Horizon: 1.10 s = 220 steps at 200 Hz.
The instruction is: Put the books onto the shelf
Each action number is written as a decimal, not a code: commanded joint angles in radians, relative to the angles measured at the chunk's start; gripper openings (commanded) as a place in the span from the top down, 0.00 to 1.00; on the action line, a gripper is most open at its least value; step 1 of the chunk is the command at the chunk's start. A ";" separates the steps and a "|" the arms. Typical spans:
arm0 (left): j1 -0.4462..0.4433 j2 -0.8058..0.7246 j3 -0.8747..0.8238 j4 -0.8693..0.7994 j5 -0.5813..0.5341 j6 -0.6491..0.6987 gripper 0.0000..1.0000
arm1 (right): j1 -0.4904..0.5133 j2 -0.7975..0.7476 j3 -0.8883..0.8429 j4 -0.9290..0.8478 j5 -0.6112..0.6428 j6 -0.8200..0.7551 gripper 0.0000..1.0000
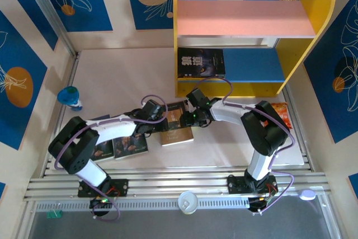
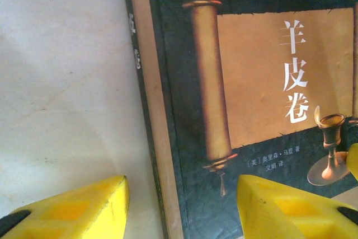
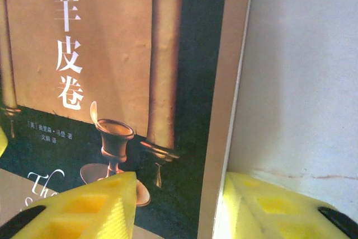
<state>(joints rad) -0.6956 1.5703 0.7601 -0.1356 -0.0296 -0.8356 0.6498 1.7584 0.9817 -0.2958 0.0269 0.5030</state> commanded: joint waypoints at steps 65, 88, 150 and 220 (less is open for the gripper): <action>0.007 0.058 -0.010 0.089 0.075 -0.011 0.48 | 0.065 0.091 -0.028 0.044 -0.071 0.023 0.74; 0.008 0.000 -0.011 0.125 0.106 -0.006 0.48 | 0.069 0.099 -0.021 0.045 -0.076 0.023 0.77; 0.007 -0.225 -0.078 0.208 0.110 0.002 0.45 | 0.070 0.110 0.006 0.044 -0.082 0.018 0.78; 0.006 -0.145 -0.061 0.194 0.122 -0.008 0.46 | 0.071 0.102 0.011 0.046 -0.087 0.020 0.78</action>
<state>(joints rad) -0.6827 1.3918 0.6815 -0.0025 0.0292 -0.8394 0.6872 1.8122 1.0130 -0.1944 -0.0158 0.5270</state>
